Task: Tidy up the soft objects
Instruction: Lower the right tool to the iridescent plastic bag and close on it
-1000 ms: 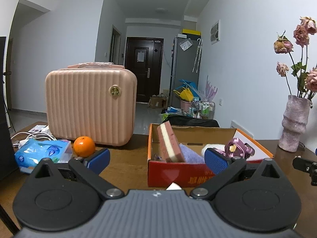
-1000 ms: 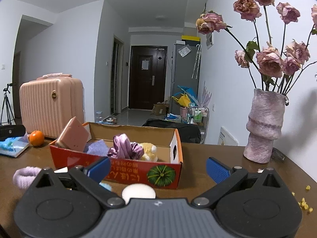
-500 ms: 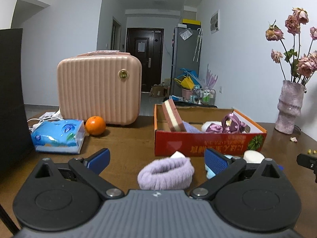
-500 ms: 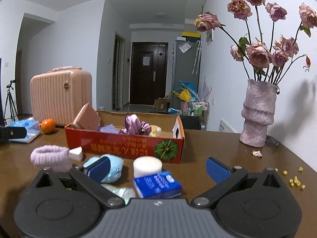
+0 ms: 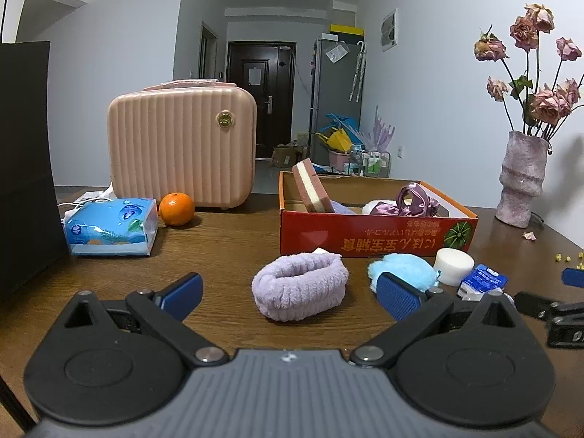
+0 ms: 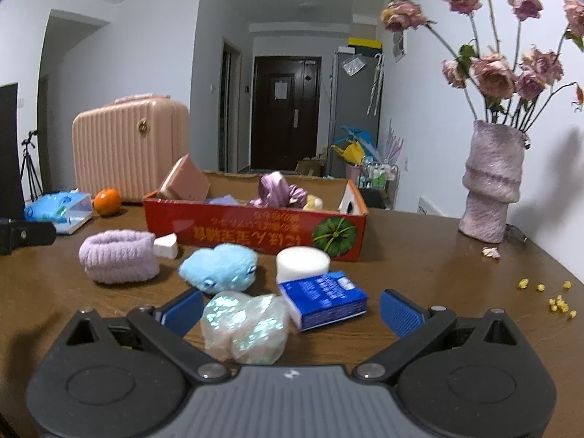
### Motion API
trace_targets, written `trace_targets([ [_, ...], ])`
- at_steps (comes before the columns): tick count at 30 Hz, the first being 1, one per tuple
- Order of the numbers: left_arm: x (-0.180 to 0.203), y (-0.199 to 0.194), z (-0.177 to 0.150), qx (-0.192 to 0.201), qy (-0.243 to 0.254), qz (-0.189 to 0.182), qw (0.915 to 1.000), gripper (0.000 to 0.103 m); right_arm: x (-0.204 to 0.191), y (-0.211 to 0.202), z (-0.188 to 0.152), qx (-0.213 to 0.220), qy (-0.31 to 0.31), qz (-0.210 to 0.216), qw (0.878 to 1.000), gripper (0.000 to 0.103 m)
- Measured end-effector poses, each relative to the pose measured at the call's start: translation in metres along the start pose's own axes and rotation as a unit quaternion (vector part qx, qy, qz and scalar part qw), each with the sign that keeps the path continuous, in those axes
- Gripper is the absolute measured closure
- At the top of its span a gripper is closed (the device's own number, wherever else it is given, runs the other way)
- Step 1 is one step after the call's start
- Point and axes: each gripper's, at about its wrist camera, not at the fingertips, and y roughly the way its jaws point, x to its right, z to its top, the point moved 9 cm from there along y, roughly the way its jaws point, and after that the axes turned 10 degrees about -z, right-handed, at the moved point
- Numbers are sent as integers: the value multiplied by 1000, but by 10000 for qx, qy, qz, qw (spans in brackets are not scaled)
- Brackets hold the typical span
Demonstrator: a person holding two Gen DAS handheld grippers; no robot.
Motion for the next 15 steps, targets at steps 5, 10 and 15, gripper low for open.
trace_targets([
  [5,0,3,-4,-98,-4,-32,9999,0,-19,18,-8,-215,-145,-2,9997,0],
  [10,-2,5,-6,-154,-58,-31,9999,0,-30,42,-15,-572,-189,-138,9981,9],
  [15,-2,6,-8,-192,-68,-43,9998,0,-36,54,-19,-771,-187,-156,9967,31],
])
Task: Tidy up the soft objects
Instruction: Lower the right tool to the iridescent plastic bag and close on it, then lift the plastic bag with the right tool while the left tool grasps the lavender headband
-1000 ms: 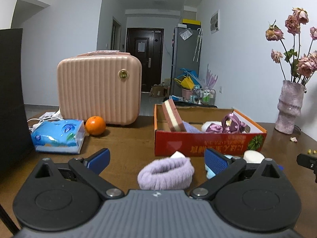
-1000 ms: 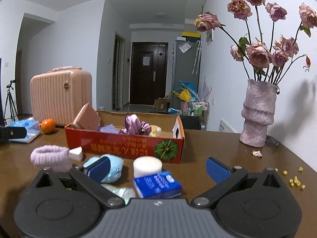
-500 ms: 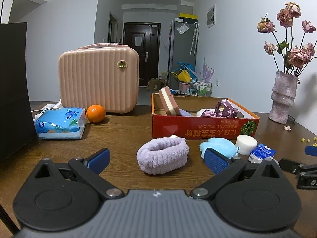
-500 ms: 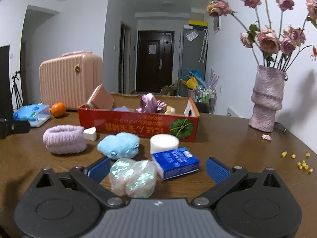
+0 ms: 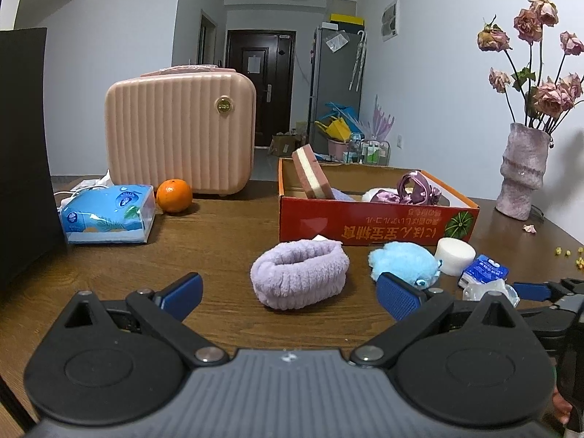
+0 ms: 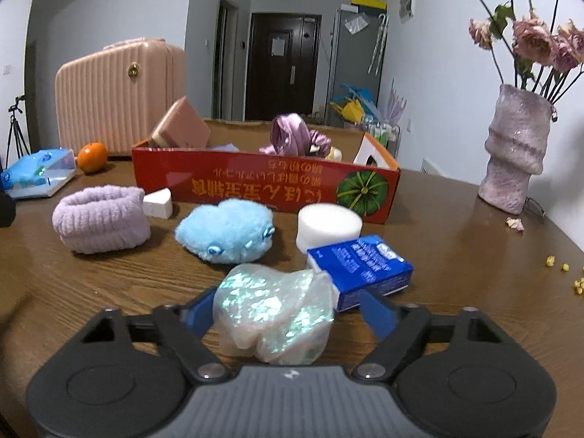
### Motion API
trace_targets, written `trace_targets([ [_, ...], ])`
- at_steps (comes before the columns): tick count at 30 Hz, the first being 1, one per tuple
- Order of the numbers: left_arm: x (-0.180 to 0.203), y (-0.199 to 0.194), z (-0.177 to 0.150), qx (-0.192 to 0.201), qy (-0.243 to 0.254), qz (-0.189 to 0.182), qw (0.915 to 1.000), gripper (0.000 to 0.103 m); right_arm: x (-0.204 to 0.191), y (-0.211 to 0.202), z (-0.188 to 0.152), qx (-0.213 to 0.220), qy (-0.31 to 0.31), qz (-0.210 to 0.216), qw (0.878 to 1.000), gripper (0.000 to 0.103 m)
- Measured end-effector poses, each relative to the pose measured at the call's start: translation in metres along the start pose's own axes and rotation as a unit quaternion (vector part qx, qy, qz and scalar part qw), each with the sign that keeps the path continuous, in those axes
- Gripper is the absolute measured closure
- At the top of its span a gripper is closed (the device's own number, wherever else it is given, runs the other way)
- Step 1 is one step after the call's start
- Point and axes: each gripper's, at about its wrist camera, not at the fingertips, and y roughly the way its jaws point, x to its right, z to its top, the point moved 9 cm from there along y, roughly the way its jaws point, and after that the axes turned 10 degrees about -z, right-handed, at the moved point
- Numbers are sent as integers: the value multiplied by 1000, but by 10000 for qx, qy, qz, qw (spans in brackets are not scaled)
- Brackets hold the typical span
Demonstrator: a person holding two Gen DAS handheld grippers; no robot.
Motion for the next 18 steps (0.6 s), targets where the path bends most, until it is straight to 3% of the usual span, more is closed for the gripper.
trace_targets([
  [3,0,2,-2,-49,12,-3,10000,0,-2,5,-5,-200,-2,72,9998,50],
  [9,1,4,-4,-103,37,3,9999,0,-3,1,-6,-101,-57,93,9999,59],
  [18,1,9,-7,-196,46,19,9998,0,6,-18,6,344,85,137,9993,61],
])
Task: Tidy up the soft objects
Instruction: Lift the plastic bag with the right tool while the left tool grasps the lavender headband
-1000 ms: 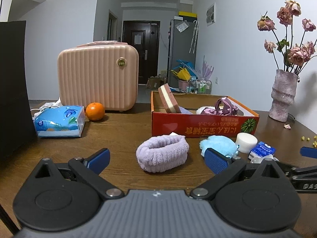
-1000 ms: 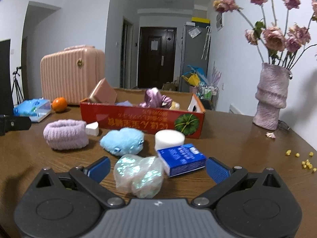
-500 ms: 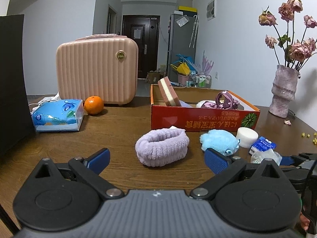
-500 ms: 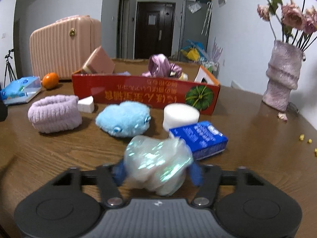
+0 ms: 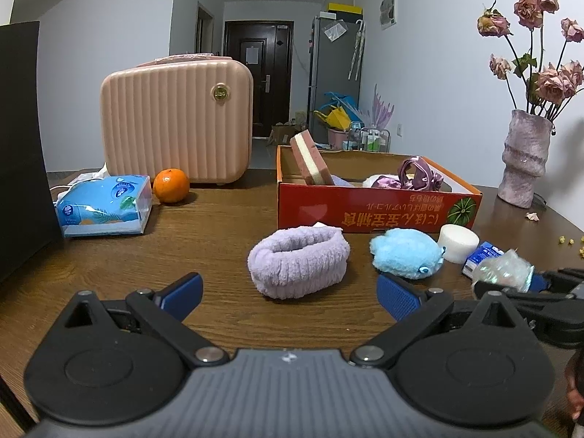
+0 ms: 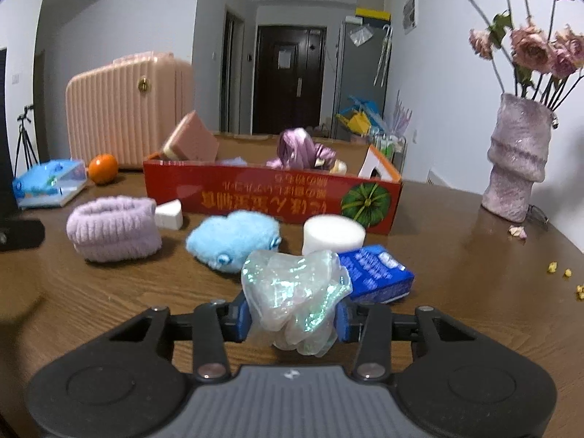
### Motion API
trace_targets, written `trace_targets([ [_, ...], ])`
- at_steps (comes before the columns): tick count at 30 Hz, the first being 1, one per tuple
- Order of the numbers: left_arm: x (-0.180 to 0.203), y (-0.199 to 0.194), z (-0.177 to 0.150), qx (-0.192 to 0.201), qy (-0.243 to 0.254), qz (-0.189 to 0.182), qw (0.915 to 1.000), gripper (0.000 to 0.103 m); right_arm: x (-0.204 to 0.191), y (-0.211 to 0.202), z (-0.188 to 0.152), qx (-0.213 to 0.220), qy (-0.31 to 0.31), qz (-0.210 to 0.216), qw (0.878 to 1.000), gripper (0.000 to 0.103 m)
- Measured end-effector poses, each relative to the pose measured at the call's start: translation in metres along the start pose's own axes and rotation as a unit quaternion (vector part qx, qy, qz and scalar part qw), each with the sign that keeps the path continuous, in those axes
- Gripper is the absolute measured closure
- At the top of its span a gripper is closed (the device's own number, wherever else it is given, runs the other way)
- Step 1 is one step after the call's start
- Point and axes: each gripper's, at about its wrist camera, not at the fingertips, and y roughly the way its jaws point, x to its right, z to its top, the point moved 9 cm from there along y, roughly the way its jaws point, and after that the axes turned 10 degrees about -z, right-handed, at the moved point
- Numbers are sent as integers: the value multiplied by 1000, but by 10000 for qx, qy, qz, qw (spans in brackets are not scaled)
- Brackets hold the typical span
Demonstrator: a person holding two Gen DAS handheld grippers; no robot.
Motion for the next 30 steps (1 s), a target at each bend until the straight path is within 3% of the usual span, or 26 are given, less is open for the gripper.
trace_targets([
  [8,0,4,-2,-73,-2,5,10000,0,18,-17,15,419,274,-58,9987,61],
  [20,-4,18,-3,-110,141,-17,9998,0,24,-15,15,431,374,-113,9983,61],
  [30,-13,65,2,-368,500,-88,9980,0,36,-3,11,320,451,-367,9978,60],
])
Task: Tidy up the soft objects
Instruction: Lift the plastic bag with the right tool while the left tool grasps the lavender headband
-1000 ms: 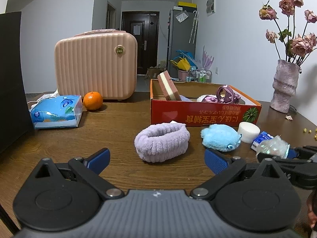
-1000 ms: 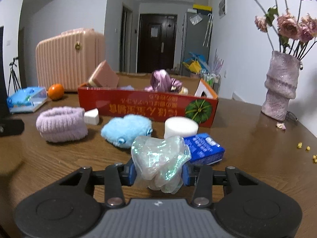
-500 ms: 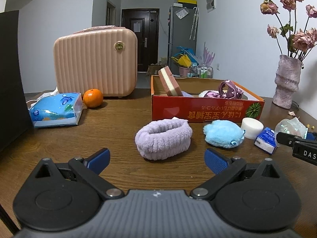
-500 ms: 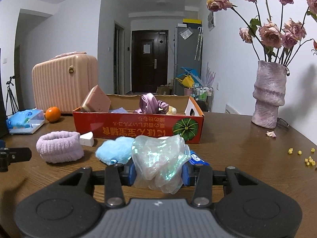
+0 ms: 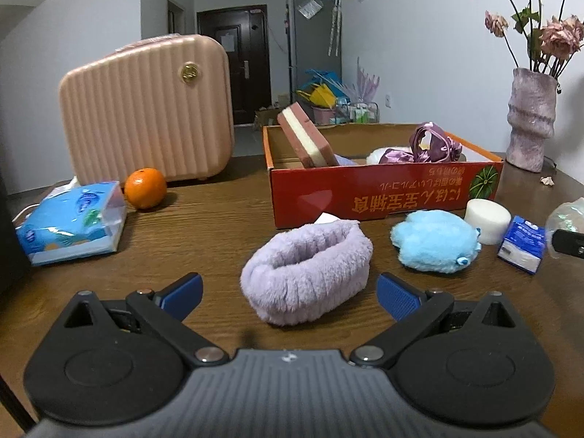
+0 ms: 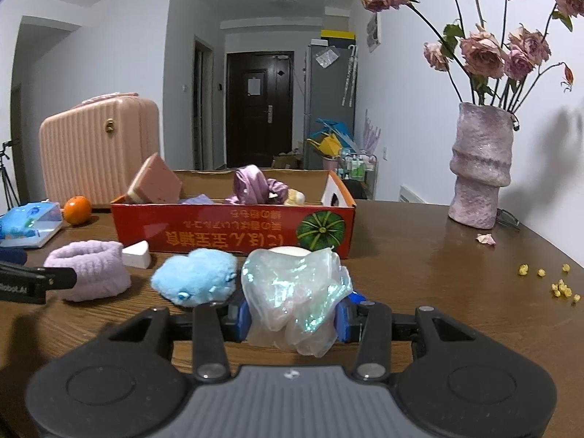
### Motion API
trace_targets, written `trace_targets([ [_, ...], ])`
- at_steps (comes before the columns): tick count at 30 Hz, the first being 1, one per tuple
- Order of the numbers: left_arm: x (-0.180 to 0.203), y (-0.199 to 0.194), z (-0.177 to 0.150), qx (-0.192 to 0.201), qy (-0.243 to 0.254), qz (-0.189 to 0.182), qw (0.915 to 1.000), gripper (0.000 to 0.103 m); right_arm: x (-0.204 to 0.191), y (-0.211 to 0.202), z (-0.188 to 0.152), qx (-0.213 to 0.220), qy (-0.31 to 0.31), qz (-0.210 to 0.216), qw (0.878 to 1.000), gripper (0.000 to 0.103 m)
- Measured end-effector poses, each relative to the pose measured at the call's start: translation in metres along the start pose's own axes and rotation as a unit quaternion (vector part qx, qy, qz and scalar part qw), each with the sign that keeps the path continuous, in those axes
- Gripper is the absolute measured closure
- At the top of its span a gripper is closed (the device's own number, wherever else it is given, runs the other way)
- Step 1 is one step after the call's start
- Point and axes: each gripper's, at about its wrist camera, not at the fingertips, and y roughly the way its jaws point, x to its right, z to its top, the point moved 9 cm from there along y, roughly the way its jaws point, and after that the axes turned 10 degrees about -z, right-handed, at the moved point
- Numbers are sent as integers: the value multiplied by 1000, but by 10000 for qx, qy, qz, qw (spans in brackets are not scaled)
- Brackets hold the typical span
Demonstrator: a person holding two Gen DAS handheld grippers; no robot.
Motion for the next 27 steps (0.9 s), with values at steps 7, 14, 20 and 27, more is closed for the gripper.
trace_targets([
  [7,-1,31,10,-85,232,-101,9996,0,6,9,-4,-110,24,-125,9999,60],
  [14,-4,59,11,-309,353,-262,9986,0,6,13,-5,-167,42,-98,9998,60],
  [20,-6,66,7,-438,259,-416,9978,22,5,11,-5,-135,64,-24,9999,60],
  [27,1,67,3,-493,326,-545,9968,63,4,8,-3,-89,69,0,9999,60],
])
